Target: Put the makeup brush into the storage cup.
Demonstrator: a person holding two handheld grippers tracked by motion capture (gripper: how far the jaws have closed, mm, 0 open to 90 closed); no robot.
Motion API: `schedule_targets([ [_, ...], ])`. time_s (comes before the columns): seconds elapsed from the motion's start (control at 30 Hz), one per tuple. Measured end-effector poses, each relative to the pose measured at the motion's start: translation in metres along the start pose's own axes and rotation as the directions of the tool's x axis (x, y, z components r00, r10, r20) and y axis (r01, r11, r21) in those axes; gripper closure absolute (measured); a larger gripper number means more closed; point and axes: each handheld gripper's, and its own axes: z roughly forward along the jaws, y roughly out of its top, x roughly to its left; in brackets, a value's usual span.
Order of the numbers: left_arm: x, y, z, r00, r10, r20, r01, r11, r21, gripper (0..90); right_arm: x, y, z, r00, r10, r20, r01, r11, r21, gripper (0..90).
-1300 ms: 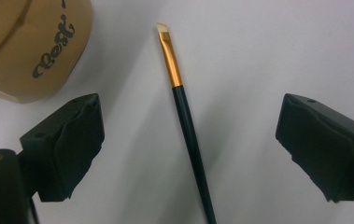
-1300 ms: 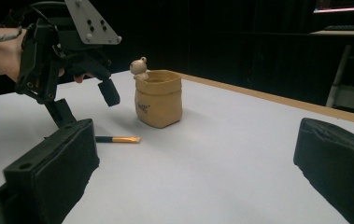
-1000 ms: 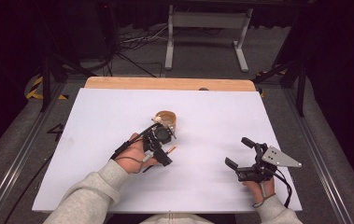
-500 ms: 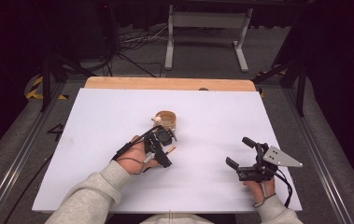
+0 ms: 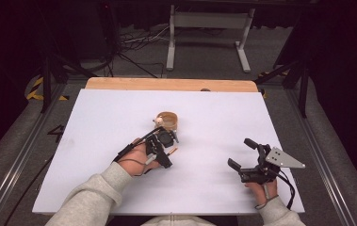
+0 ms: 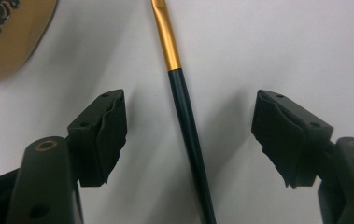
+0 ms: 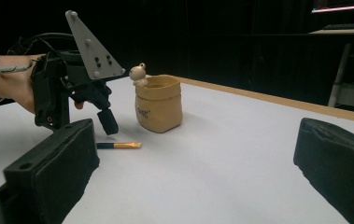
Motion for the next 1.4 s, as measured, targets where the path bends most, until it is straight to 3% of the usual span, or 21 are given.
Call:
schedule_targets([
  [0.47,0.001,-0.001,-0.001,0.9997,-0.024,-0.003,0.024,0.9996,0.012,63.1,0.0,0.0,0.001,0.9999,0.011,-0.001,-0.011,1.0,-0.002,0.1],
  [0.73,-0.002,0.0,-0.002,0.9998,-0.006,-0.017,0.007,0.9995,0.032,80.9,0.0,0.0,0.001,0.9998,0.018,-0.004,-0.018,1.0,-0.006,0.2],
  [1.2,-0.004,0.002,-0.005,0.9997,-0.003,-0.026,0.004,0.9995,0.031,82.1,0.0,0.0,0.001,0.9998,0.015,-0.009,-0.015,1.0,-0.009,0.3],
  [1.33,-0.005,0.002,-0.01,0.9996,0.005,-0.026,-0.005,0.9998,0.017,82.1,0.0,0.0,0.001,0.9998,0.016,-0.008,-0.016,1.0,-0.008,0.3],
  [1.4,-0.006,0.002,-0.014,0.9996,0.002,-0.026,-0.003,0.9998,-0.018,82.2,0.0,0.0,0.001,0.9998,0.015,-0.009,-0.015,1.0,-0.009,0.3],
])
